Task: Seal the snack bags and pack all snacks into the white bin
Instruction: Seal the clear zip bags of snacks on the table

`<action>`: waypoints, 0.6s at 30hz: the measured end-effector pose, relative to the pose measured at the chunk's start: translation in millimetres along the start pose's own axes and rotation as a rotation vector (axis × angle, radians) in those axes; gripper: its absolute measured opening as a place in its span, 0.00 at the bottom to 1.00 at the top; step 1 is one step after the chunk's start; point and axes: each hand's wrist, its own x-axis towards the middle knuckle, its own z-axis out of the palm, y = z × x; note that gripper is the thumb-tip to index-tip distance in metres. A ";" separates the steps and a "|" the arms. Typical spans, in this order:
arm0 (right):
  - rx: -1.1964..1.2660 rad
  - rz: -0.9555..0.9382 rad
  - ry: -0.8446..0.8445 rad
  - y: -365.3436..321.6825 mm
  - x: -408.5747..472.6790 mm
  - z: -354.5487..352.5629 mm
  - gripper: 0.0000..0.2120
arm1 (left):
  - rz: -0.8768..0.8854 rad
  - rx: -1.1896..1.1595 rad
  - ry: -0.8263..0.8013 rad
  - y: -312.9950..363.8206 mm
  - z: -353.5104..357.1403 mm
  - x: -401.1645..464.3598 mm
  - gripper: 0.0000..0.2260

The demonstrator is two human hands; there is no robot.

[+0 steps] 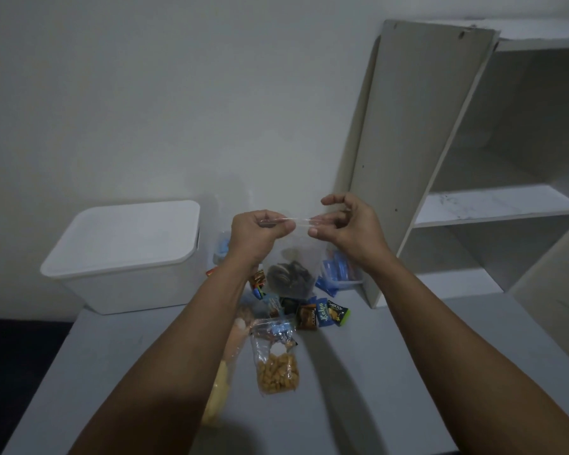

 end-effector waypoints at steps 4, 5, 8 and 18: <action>-0.054 -0.017 0.029 -1.1 -1.3 -4.0 0.14 | -0.013 -0.044 0.013 -1.0 0.7 -0.7 0.06; -0.056 -0.018 0.037 -1.5 -0.9 -4.9 0.13 | -0.028 -0.068 0.016 -2.4 -1.3 0.8 0.05; -0.045 -0.009 0.042 -2.5 -0.3 -9.0 0.12 | -0.073 -0.140 0.044 -6.5 -10.3 5.6 0.05; -0.236 -0.025 0.109 2.9 4.1 0.5 0.05 | -0.036 0.029 0.149 -10.9 -5.0 7.8 0.11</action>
